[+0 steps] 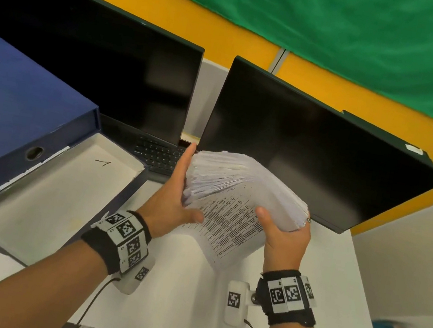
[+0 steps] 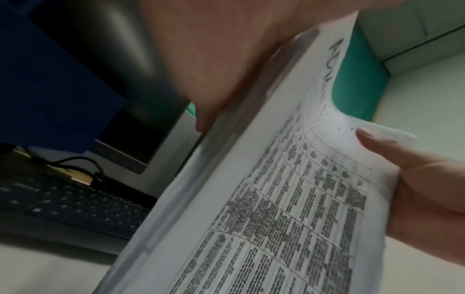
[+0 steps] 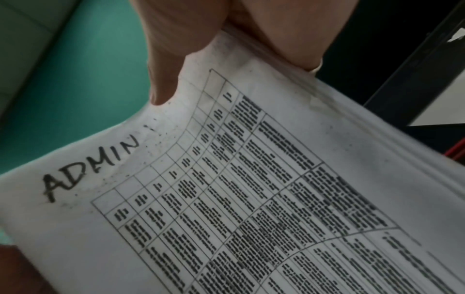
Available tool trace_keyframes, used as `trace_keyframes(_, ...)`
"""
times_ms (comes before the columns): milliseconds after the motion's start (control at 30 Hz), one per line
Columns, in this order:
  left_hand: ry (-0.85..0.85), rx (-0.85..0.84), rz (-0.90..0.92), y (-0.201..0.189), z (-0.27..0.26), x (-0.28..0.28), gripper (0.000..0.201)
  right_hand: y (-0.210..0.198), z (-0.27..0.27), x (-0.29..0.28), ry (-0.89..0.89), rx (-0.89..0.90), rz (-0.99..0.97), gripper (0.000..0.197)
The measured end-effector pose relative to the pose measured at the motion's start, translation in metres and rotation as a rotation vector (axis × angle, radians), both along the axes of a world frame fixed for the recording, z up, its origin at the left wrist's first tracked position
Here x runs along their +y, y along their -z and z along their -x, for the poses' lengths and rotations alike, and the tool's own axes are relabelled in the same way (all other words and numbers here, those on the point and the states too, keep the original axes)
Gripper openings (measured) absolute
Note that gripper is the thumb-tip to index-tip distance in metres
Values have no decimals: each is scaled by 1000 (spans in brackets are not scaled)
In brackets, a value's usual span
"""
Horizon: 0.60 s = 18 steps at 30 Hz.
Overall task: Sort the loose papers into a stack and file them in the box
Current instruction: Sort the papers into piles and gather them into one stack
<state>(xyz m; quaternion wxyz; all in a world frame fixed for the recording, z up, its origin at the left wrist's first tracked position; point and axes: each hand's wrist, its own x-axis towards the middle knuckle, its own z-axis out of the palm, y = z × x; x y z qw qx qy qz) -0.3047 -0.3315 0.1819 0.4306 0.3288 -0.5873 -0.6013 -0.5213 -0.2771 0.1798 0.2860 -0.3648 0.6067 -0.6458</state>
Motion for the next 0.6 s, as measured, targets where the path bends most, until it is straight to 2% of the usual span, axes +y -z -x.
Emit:
trace_keyframes(33, -3, -28, -1, 2, 0, -1, 114, 0, 0, 0, -6, -5, -1, 67)
trace_keyframes(100, -36, -82, 1, 4, -1, -4, 107, 2, 1, -2, -26, 4, -11, 61)
trace_keyframes(167, -116, -135, -1, 6, -1, -9, 86, 0, 0, -2, -34, -6, -34, 54)
trace_keyframes(233, -206, -221, 44, 3, 0, -14, 53, -2, 1, -2, -47, -48, -41, 40)
trace_keyframes(300, -240, -235, 65, -1, 2, -14, 36, -7, 2, -1, -63, -63, -21, 32)
trace_keyframes(433, -242, -205, 52, -2, -4, -6, 39, -9, 1, 7, -15, -27, 18, 32)
trace_keyframes(533, -209, -144, 69, -2, -5, 2, 46, -9, -5, 9, 26, 7, 57, 23)
trace_keyframes(600, -290, -56, 116, -6, 0, 6, 39, -10, -7, 5, 75, 4, 95, 18)
